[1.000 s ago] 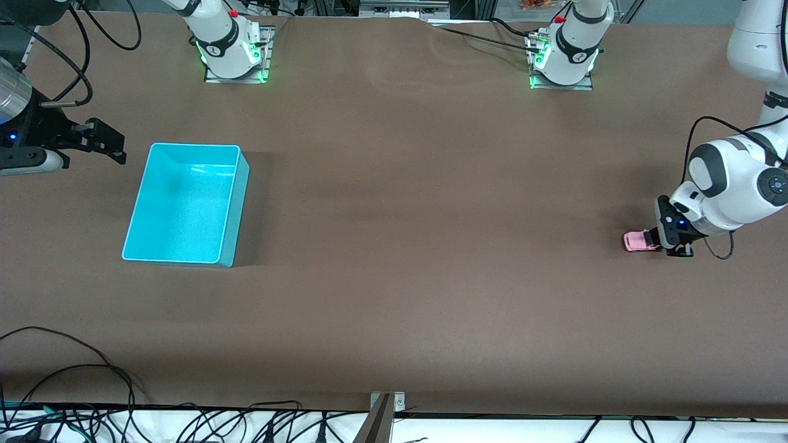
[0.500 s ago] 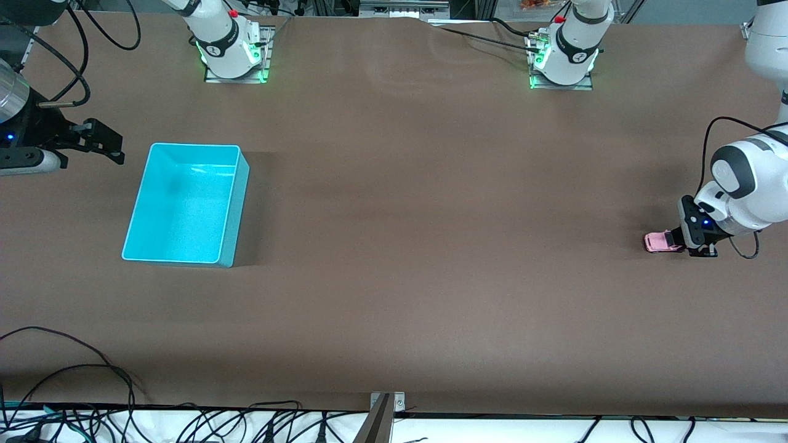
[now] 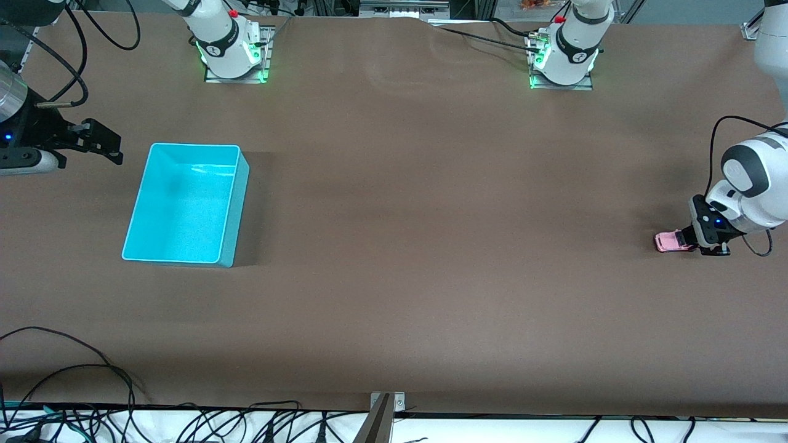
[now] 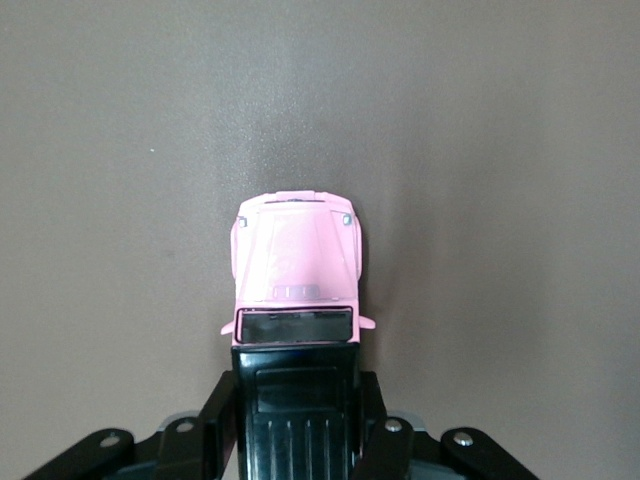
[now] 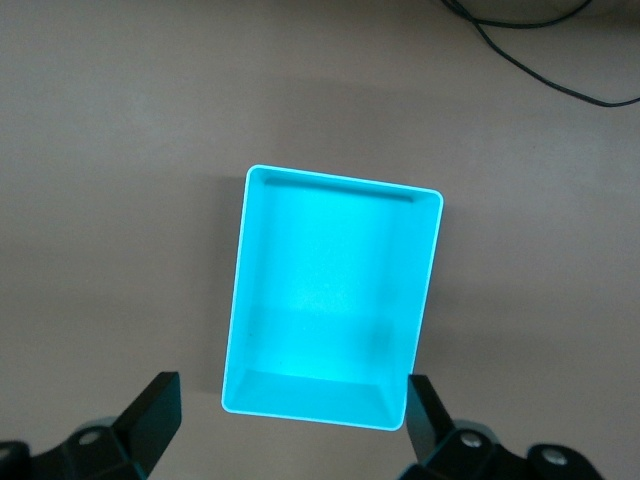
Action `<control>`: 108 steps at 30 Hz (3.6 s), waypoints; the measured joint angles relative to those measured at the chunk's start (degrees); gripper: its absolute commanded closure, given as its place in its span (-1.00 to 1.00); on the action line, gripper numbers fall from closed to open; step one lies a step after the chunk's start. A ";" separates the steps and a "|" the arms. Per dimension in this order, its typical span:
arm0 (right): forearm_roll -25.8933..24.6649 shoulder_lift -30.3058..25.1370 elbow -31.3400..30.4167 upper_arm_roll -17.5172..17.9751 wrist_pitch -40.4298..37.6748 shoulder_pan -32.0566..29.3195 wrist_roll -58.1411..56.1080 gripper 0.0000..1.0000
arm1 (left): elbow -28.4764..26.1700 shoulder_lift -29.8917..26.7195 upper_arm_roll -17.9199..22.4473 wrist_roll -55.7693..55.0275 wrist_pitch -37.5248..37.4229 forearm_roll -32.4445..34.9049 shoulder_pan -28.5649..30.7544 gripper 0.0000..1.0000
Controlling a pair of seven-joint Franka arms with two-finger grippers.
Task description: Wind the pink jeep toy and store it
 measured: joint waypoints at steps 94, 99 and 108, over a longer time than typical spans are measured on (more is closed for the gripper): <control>0.17 0.00 0.00 -0.08 0.08 -0.51 0.00 -1.00 | 22.59 -2.68 -3.42 -28.78 -37.51 -0.66 -8.61 -1.00; 0.18 0.01 0.00 -0.08 0.12 -0.51 0.00 -1.00 | 22.59 -2.68 -3.40 -29.01 -37.67 -0.66 -8.60 -1.00; 0.26 0.02 0.00 -0.08 0.15 -0.51 0.00 -1.00 | 22.59 -2.68 -3.40 -29.19 -37.77 -0.66 -8.60 -1.00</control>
